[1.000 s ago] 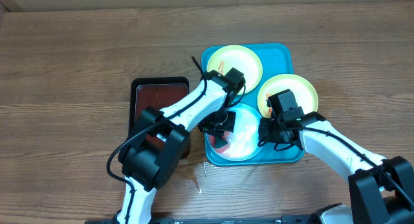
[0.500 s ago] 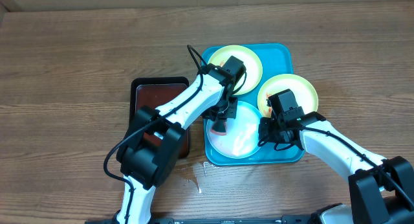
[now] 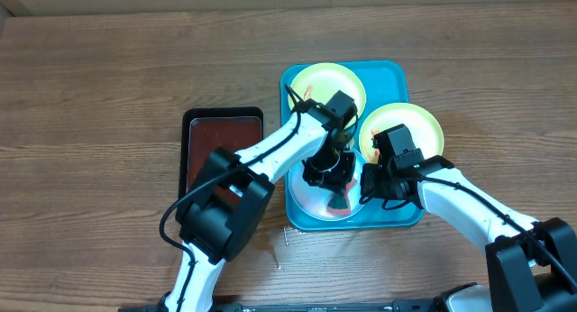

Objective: Clean dirty plates on tray and stack at the side
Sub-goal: 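Scrub the light blue plate with the sponge in the left gripper, then return the sponge to the black tray and release it with the left gripper, then lift the light blue plate with the right gripper and dip it in the basin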

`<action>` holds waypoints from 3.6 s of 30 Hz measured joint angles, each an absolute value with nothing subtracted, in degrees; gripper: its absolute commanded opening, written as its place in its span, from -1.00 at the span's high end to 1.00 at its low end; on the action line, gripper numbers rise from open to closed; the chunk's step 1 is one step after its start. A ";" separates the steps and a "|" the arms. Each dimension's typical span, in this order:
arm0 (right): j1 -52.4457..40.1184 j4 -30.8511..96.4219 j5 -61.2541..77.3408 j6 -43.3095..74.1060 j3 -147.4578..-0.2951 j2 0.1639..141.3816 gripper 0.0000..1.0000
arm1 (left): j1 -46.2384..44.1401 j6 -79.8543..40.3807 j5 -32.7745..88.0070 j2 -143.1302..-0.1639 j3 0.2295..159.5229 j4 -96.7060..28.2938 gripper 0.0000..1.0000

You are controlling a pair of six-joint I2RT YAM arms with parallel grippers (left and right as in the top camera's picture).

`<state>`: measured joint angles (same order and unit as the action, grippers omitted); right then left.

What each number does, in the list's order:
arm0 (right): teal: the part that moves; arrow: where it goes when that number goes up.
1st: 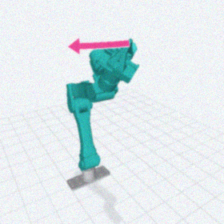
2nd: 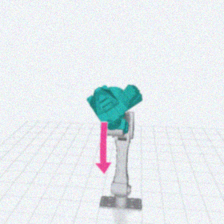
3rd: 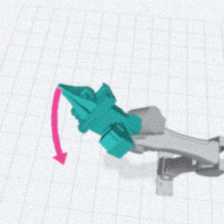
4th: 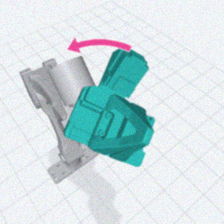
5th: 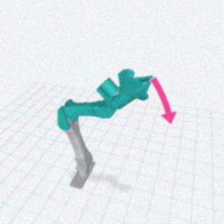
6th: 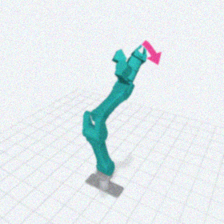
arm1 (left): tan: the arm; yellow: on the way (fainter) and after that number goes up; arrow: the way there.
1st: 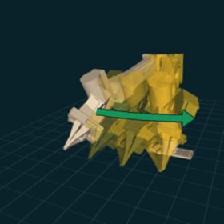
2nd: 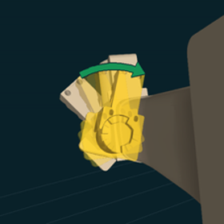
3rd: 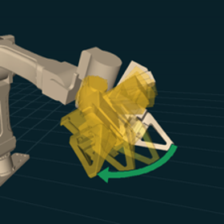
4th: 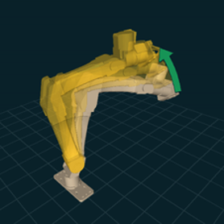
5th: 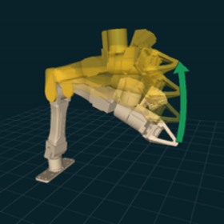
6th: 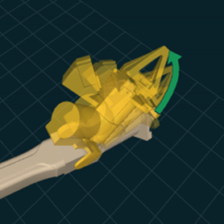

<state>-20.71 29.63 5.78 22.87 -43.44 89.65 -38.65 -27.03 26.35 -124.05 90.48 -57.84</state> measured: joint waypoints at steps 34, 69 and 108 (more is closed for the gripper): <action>-20.71 29.80 5.78 22.87 -43.44 89.62 0.92 | -20.14 -30.28 -2.57 -92.84 91.44 -75.70 0.92; -36.01 52.56 -7.77 17.87 -82.43 89.86 0.92 | 3.42 -22.17 5.21 -87.90 90.52 -75.00 -0.20; -68.97 37.47 -69.67 15.05 -82.52 101.89 0.92 | 8.40 -19.42 11.79 -75.88 96.05 -80.20 -0.87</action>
